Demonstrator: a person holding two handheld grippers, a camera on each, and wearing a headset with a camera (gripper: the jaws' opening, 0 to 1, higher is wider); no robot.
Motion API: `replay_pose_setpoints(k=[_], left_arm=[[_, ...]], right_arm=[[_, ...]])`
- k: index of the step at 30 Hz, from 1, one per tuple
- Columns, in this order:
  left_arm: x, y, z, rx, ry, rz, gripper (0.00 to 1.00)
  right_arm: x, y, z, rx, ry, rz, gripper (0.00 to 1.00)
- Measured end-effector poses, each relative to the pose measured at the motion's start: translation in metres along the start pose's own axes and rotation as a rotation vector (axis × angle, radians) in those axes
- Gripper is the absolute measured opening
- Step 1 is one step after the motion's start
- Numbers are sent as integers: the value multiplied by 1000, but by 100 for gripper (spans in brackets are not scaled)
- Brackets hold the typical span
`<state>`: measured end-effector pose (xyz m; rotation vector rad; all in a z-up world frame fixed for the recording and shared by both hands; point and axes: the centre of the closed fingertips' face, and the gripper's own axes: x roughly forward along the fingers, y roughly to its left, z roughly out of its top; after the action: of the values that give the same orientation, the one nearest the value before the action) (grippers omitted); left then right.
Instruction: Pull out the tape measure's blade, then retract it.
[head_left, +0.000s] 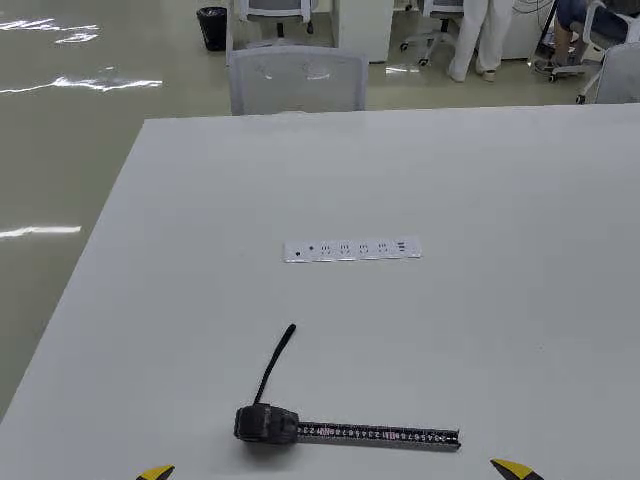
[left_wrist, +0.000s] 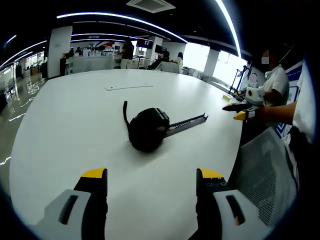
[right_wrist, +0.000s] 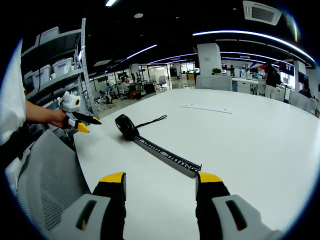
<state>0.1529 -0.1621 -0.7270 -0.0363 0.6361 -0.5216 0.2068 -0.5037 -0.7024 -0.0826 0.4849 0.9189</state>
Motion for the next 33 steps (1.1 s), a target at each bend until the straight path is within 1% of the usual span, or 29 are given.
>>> replay_pose_setpoints(k=[4, 9, 12, 14, 17, 19, 22, 24, 29, 33], left_arm=[[-4, 0, -5, 2, 10, -3, 72], [-9, -1, -7, -2, 9, 0, 74], [-11, -5, -9, -5, 12, -1, 75], [-12, -7, -10, -9, 8, -2, 75], [-14, -7, -13, -16, 7, 6, 76], [-16, -6, -14, -28, -1, 11, 76], [-19, -9, -12, -38, -12, 10, 78], [-20, -8, -13, -37, -13, 16, 78], [-26, -4, -15, -57, -26, 26, 79], [-27, -3, -17, -62, -24, 32, 79]], right_arm=[[-3, 2, -4, 7, -1, -4, 57], [-7, 4, -7, 13, -1, -9, 59], [-9, 5, -7, 15, -1, -12, 59], [-10, 6, -7, 16, 0, -14, 60], [-12, 6, -9, 21, 1, -19, 61], [-13, 7, -11, 26, -1, -21, 61], [-14, 9, -14, 28, 1, -21, 62], [-14, 11, -14, 30, 1, -21, 62], [-18, 13, -17, 38, -4, -26, 63], [-21, 15, -17, 42, -5, -30, 63]])
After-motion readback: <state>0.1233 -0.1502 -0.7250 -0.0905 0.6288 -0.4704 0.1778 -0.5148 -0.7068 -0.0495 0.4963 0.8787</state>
